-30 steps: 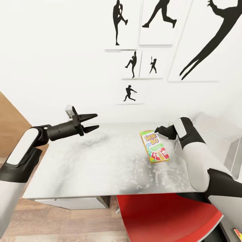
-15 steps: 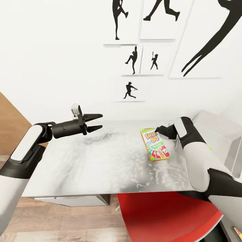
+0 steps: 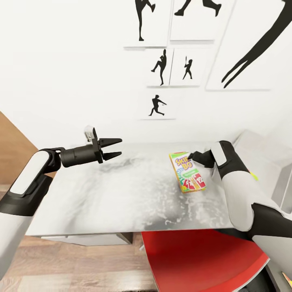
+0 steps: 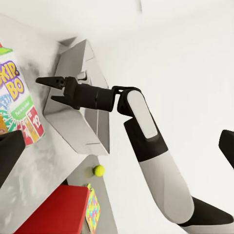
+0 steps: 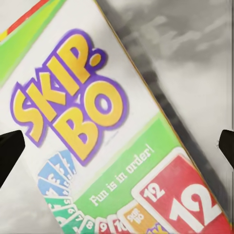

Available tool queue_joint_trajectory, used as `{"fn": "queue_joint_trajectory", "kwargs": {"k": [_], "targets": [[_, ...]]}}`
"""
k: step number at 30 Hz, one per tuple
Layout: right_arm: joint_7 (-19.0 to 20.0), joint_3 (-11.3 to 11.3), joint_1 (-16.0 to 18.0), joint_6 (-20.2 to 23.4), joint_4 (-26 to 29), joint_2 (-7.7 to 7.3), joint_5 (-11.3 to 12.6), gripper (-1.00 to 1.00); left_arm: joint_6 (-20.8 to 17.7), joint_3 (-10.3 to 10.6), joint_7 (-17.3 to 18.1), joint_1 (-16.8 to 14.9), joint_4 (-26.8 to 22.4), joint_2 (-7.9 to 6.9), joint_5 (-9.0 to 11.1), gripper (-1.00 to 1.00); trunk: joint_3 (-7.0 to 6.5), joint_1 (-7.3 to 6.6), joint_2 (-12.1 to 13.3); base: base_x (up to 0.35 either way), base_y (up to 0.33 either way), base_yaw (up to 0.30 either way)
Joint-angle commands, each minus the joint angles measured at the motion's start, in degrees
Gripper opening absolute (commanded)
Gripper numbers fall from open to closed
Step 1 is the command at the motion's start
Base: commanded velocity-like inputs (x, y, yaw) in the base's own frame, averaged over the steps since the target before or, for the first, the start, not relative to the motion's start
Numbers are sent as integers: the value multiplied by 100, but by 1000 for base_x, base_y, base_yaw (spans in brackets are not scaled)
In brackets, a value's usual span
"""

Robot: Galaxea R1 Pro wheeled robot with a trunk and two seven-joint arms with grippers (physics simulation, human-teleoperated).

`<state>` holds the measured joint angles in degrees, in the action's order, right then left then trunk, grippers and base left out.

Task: Put all the toys in the child's room - the three board games (two on the bed and one on the table), the two jigsaw puzzles on the table, and the tennis ball on the table - inside the toy box on the table in the child's room.

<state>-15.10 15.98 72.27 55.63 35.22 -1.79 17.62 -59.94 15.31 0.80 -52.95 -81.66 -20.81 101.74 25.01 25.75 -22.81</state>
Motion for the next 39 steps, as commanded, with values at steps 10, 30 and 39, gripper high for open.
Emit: {"fn": "queue_joint_trajectory", "kwargs": {"k": [10,30,39], "targets": [[0,25,8,42,4,-309,141,100,-6,8,8,3,1,-58,4,100,104,3,-11,0,0,0],[-1,28,7,36,3,-284,137,100,-6,15,8,12,1,-64,8,100,294,3,-11,0,0,0],[-1,28,7,29,2,-258,135,100,-6,11,8,12,1,-64,9,100,379,3,-11,0,0,0]]}}
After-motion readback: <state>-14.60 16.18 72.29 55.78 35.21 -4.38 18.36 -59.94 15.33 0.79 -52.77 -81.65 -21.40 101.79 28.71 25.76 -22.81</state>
